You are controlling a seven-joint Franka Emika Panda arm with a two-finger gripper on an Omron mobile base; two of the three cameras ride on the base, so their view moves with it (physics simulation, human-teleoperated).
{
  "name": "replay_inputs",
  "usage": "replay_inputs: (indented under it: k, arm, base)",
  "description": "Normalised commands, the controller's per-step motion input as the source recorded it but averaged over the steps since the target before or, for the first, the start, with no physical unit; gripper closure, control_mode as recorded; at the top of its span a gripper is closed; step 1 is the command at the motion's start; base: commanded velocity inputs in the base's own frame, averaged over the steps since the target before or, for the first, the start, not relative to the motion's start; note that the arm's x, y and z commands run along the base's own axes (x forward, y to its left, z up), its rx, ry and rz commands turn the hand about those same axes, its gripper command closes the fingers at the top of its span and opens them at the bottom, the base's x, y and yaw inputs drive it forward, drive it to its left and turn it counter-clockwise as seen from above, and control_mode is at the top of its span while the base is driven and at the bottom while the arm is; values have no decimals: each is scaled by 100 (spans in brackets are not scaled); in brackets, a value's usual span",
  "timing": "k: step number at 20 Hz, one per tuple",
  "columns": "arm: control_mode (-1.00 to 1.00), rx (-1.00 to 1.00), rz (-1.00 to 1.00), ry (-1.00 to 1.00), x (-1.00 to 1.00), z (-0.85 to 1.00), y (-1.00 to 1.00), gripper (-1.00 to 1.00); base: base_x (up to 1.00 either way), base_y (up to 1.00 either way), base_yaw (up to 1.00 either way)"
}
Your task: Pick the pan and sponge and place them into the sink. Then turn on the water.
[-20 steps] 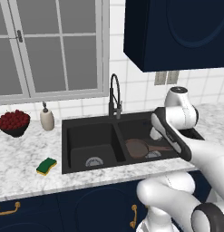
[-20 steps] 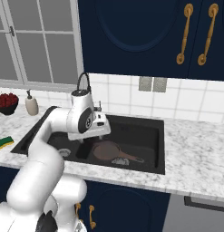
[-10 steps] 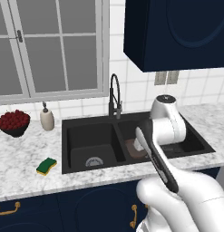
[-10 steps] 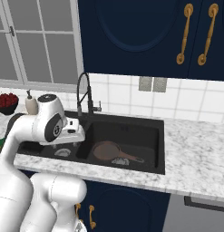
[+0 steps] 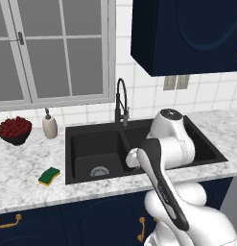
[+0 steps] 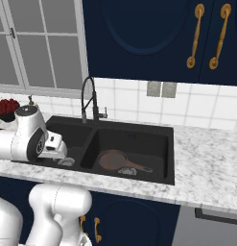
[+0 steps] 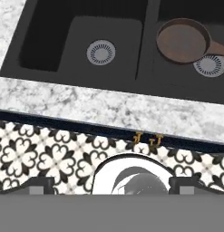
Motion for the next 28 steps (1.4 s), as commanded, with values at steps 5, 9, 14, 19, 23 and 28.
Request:
replay_inputs:
  k: [5, 9, 14, 19, 23, 28]
  arm:
    - [-100, 5, -14, 1, -20, 5, 76, -100]
    - [-100, 2, -17, 1, 0, 1, 76, -100]
    - [-100, 0, -14, 0, 6, 1, 83, -100]
    - [-100, 0, -3, 21, 35, 12, 78, -100]
    - [-100, 0, -1, 26, 34, 10, 76, -100]
    - [-100, 0, -7, 5, 26, 0, 69, -100]
  base:
    - [0, 0, 0]
    - [0, 0, 0]
    - [0, 0, 0]
    - [0, 0, 0]
    - [0, 0, 0]
    - [0, 0, 0]
